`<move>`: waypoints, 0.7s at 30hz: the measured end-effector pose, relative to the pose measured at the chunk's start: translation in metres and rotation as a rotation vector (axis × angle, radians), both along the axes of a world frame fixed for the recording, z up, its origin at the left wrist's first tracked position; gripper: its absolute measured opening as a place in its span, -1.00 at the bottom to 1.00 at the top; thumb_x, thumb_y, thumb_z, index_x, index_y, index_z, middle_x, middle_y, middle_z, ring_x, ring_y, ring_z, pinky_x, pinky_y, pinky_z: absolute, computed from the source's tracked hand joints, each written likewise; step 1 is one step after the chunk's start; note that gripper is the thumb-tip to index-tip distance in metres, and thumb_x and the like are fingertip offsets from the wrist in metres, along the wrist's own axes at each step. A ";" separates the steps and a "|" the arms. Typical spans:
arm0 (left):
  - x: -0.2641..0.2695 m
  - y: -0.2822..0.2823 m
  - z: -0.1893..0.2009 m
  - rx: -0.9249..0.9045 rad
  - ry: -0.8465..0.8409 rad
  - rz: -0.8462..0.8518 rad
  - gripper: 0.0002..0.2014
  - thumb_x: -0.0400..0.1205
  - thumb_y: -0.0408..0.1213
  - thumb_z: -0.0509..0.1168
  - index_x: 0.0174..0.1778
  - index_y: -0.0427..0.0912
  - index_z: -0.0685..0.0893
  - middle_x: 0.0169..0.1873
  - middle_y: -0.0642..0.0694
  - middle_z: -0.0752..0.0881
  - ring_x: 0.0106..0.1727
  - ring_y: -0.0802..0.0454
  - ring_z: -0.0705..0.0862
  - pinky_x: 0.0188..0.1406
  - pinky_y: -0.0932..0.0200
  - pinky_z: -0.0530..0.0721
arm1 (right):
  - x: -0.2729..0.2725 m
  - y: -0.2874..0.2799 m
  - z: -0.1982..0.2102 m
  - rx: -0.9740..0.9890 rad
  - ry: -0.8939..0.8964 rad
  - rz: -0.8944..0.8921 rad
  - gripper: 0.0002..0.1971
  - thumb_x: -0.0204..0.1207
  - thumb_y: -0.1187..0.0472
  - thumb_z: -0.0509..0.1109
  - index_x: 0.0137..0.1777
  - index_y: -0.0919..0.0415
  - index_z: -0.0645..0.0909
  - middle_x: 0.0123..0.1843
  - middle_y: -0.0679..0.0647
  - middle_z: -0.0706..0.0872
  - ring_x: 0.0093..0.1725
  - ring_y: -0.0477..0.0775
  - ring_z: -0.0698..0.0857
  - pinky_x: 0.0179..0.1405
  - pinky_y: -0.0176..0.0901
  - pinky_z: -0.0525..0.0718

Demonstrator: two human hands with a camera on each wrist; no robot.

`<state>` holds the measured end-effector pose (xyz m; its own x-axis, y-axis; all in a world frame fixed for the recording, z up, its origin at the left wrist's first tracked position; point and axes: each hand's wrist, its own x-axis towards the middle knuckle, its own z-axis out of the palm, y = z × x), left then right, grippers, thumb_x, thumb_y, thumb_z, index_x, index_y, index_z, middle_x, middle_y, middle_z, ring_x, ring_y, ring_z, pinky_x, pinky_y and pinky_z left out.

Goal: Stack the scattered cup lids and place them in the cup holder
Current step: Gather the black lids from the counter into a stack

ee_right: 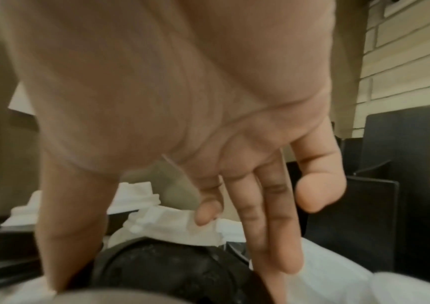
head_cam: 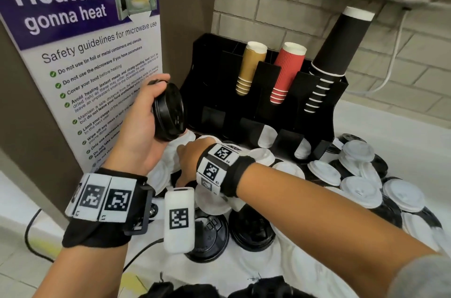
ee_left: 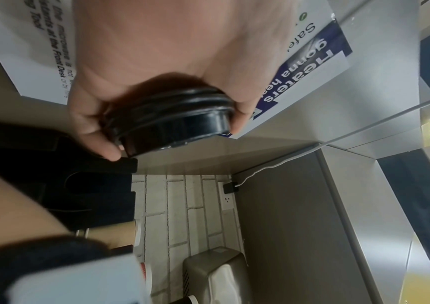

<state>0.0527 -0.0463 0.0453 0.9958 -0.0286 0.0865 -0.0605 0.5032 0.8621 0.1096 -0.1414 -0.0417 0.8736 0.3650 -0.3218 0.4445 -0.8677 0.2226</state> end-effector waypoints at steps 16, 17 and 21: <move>0.000 -0.007 -0.004 0.030 0.010 0.053 -0.83 0.73 -0.17 0.12 0.10 0.13 0.60 -0.20 0.12 0.63 -0.19 0.16 0.65 -0.15 0.05 0.55 | 0.008 -0.050 0.070 0.162 0.038 -0.188 -0.33 0.23 -0.09 0.52 0.38 -0.23 0.44 0.17 0.08 0.30 0.27 0.25 0.32 -0.05 0.08 0.49; 0.001 -0.010 -0.004 0.022 0.019 0.052 -0.84 0.72 -0.16 0.13 0.10 0.12 0.59 -0.20 0.12 0.62 -0.18 0.15 0.63 -0.14 0.04 0.52 | 0.006 -0.059 0.078 0.236 0.019 -0.215 -0.34 0.26 -0.08 0.52 0.40 -0.23 0.44 0.20 0.09 0.31 0.29 0.25 0.31 -0.02 0.07 0.53; 0.004 -0.019 -0.007 -0.004 0.026 0.003 -0.85 0.73 -0.17 0.10 0.07 0.04 0.58 -0.28 0.10 0.68 -0.27 0.13 0.64 -0.31 0.16 0.52 | -0.010 -0.098 0.097 0.850 0.023 -0.362 -0.43 0.32 0.05 0.56 0.35 -0.11 0.49 0.24 0.14 0.52 0.25 0.18 0.54 0.17 0.13 0.68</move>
<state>0.0563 -0.0656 0.0382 0.9978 -0.0257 0.0610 -0.0396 0.5068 0.8611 0.0998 -0.2392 0.0552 0.9772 0.1926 -0.0893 0.1110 -0.8222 -0.5583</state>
